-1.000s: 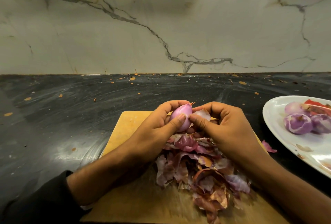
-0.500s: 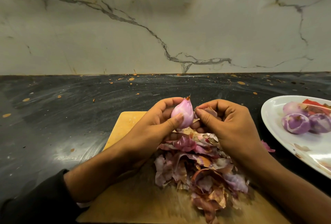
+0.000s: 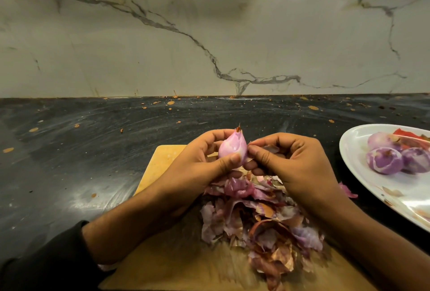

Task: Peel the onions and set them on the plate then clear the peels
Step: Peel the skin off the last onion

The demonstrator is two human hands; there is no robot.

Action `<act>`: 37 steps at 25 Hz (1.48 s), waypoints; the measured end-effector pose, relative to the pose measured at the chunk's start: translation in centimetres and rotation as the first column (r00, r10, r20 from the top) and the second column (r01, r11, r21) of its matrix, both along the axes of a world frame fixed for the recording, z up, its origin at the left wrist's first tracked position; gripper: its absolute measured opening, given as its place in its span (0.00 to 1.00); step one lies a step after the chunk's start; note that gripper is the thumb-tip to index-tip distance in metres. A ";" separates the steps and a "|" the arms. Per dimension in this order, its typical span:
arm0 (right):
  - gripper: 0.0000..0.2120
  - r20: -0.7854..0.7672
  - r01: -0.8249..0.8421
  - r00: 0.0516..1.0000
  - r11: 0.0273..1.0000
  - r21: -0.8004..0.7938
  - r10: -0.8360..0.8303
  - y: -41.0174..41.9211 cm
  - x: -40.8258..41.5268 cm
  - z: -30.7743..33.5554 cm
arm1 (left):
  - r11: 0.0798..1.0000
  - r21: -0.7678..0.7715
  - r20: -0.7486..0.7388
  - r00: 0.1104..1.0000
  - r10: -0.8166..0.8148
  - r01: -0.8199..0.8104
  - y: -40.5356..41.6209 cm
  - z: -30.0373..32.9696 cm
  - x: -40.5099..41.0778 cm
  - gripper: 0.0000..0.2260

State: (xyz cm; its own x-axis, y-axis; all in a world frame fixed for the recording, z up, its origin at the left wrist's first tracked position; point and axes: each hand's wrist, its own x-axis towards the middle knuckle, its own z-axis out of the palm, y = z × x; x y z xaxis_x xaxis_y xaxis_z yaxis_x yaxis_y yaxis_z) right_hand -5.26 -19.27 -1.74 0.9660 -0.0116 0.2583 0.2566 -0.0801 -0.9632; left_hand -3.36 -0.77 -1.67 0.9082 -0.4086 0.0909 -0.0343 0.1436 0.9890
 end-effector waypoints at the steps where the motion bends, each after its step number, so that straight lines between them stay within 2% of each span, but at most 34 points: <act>1: 0.04 0.016 0.020 1.000 1.000 -0.003 -0.020 0.0 0.0 -0.1 | 1.000 0.008 0.013 1.000 0.020 -0.020 0.0 0.0 0.1 0.20; 3: 0.04 0.030 0.049 0.998 0.999 0.011 -0.049 -0.1 0.1 -0.1 | 1.000 -0.016 -0.005 1.000 0.018 -0.018 0.0 0.1 0.2 0.18; 5: 0.04 0.031 0.048 0.998 0.999 0.022 -0.049 -0.1 0.1 -0.1 | 0.996 -0.083 -0.088 0.996 -0.025 0.018 -0.2 0.2 0.2 0.15; 7: 0.04 0.030 0.021 0.999 1.000 0.011 -0.022 0.1 0.1 -0.1 | 0.993 -0.112 -0.132 0.990 -0.051 0.036 -0.3 0.2 0.0 0.16; 12: 0.04 0.065 0.037 0.997 0.999 0.003 -0.037 0.2 0.1 -0.2 | 0.998 -0.056 -0.042 0.999 -0.013 0.011 -0.2 0.1 0.2 0.21; 17: 0.04 0.081 0.068 0.995 0.997 -0.022 -0.066 0.1 0.2 -0.4 | 0.991 -0.132 -0.073 0.997 -0.024 0.015 -0.3 -0.2 0.6 0.21; 20: 0.04 0.035 0.030 0.999 0.996 -0.083 -0.027 0.0 0.3 -0.4 | 0.985 -0.170 -0.085 0.996 0.005 -0.019 -0.1 -0.2 0.8 0.21; 24: 0.04 0.060 0.007 0.998 0.984 -0.180 0.003 0.2 0.2 -0.4 | 0.987 -0.147 -0.076 0.996 0.048 -0.058 0.0 -0.2 0.7 0.20; 29: 0.16 0.103 -0.002 0.994 0.959 -0.285 0.033 0.4 0.4 -0.7 | 0.992 -0.084 -0.010 0.995 0.097 -0.098 0.1 -0.3 0.7 0.19; 32: 0.13 0.134 0.034 0.991 0.955 -0.295 0.006 0.1 0.5 -0.8 | 0.992 -0.039 0.027 0.992 0.121 -0.120 0.3 -0.4 0.9 0.19; 37: 0.11 0.062 -0.074 0.993 0.950 -0.302 0.097 0.1 0.5 -1.1 | 0.992 -0.027 0.071 0.989 0.128 -0.126 0.2 -0.5 1.0 0.19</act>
State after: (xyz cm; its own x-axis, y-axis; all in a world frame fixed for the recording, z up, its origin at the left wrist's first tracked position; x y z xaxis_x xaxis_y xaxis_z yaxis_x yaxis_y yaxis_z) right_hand -4.76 -19.20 -2.85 0.9378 0.1588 0.3087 0.3454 -0.3362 -0.8762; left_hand -2.39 -0.52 -2.13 0.9434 -0.2873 0.1658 -0.1250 0.1551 0.9800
